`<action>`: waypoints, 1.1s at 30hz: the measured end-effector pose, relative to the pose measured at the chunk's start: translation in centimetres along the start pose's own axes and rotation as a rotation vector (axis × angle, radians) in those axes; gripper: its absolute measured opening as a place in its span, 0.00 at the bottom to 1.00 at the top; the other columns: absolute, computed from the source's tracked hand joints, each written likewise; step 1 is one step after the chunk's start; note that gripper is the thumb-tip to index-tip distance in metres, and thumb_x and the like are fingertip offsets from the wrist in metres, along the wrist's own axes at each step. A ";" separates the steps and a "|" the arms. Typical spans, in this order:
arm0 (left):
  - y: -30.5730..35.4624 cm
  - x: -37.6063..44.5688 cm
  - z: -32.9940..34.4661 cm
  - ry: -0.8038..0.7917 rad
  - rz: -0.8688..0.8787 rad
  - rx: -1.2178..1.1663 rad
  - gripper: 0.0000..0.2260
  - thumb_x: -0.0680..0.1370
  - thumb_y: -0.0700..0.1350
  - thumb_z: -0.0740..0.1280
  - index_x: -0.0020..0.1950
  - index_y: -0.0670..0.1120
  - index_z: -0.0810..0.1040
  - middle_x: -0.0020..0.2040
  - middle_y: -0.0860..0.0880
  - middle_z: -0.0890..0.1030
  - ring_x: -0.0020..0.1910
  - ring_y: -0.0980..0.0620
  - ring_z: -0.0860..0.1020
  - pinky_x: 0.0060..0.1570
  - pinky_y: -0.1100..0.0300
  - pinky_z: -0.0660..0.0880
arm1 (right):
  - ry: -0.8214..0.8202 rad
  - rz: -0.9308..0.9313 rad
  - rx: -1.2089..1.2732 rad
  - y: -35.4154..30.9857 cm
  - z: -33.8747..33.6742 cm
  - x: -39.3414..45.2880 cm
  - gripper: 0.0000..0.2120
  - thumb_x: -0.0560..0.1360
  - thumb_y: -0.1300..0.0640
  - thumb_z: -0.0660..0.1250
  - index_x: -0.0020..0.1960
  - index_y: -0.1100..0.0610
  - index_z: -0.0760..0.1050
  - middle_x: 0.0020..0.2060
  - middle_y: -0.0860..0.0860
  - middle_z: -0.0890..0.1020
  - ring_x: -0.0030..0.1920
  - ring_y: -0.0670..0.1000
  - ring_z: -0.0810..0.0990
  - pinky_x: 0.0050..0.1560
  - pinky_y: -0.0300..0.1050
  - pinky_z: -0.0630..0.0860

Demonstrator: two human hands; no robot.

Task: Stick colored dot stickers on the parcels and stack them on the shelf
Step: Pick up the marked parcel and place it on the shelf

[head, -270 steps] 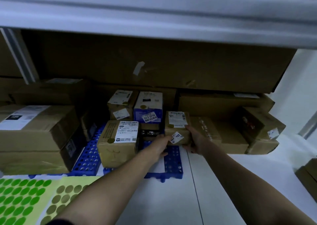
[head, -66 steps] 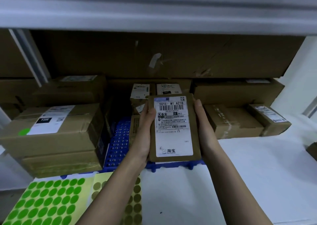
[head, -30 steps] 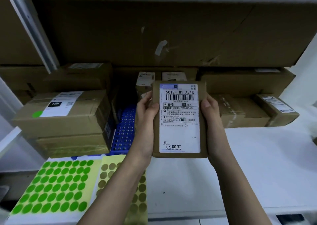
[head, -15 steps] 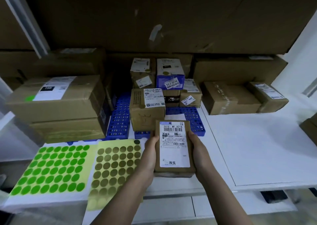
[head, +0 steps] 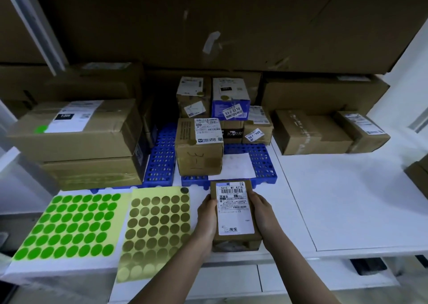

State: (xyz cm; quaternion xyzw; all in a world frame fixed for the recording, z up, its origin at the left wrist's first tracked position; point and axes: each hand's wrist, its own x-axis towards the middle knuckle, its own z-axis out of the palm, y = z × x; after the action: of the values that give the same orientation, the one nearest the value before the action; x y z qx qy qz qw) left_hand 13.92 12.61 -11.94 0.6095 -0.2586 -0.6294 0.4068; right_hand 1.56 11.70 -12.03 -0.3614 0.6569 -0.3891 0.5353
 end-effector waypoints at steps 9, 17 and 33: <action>-5.7 8.7 -1.2 -0.019 0.021 0.165 0.20 0.64 0.66 0.58 0.52 0.64 0.78 0.62 0.47 0.76 0.57 0.44 0.78 0.57 0.44 0.76 | -0.010 -0.057 -0.033 0.5 0.0 1.2 0.14 0.82 0.48 0.55 0.53 0.55 0.74 0.46 0.51 0.82 0.44 0.48 0.81 0.37 0.37 0.73; 0.5 1.7 -2.5 -0.102 0.110 0.217 0.24 0.81 0.48 0.60 0.76 0.46 0.58 0.71 0.49 0.66 0.69 0.49 0.67 0.64 0.58 0.65 | 0.222 -0.275 -0.424 1.1 -0.5 2.7 0.17 0.80 0.48 0.59 0.65 0.54 0.71 0.59 0.51 0.77 0.56 0.52 0.77 0.49 0.45 0.74; 1.7 5.6 -13.4 0.122 0.608 1.443 0.20 0.78 0.46 0.61 0.70 0.48 0.67 0.69 0.47 0.67 0.67 0.48 0.67 0.61 0.57 0.66 | -0.282 -0.104 -0.460 -1.8 15.7 3.1 0.08 0.78 0.63 0.58 0.43 0.56 0.73 0.37 0.49 0.74 0.41 0.49 0.75 0.43 0.34 0.73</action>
State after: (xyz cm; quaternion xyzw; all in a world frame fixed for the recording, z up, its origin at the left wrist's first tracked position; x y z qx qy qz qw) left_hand 27.77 9.40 -15.32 0.6591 -0.7362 -0.1325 0.0782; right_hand 16.62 6.23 -13.69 -0.5574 0.6276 -0.2025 0.5044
